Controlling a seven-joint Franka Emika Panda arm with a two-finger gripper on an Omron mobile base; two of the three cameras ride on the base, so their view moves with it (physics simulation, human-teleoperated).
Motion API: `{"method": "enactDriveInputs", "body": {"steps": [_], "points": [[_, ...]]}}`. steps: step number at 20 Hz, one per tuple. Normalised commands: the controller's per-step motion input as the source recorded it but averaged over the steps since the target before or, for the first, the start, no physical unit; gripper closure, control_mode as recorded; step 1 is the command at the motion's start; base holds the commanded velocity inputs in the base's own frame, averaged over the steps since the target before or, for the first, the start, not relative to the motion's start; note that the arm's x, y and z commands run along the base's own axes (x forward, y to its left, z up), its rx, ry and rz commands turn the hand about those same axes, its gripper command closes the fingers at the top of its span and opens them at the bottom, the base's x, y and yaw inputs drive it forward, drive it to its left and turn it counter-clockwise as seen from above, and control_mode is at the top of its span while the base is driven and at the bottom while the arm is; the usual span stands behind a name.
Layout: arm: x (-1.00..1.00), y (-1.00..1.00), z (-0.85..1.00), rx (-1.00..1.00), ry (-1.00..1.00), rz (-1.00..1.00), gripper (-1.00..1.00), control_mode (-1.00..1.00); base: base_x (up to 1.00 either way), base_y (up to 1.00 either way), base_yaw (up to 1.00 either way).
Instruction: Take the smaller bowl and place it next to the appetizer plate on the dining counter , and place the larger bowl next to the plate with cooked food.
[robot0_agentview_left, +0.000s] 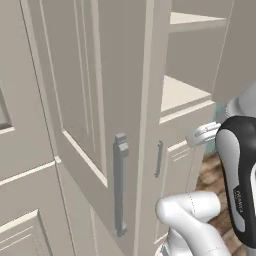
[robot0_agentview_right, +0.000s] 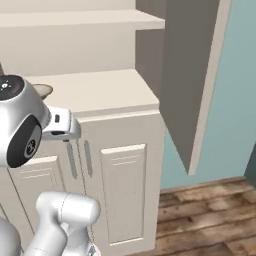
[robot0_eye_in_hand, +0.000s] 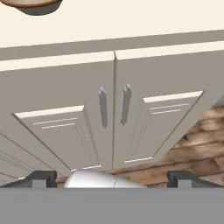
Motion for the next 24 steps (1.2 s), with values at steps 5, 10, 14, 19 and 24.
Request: {"method": "enactDriveInputs", "body": {"steps": [5,10,14,19,24], "points": [[0.0,0.0,0.0,0.0,0.0,0.0,-1.0,1.0,0.31,0.0,0.45],[0.0,0.0,0.0,0.0,0.0,0.0,-1.0,1.0,0.14,-0.12,0.47],[0.0,0.0,0.0,0.0,0.0,0.0,-1.0,1.0,0.09,-0.38,0.38],[0.0,0.0,0.0,0.0,0.0,0.0,-1.0,1.0,0.04,-0.53,0.18],[0.0,0.0,0.0,0.0,0.0,0.0,-1.0,1.0,0.17,-0.13,0.05]]}}
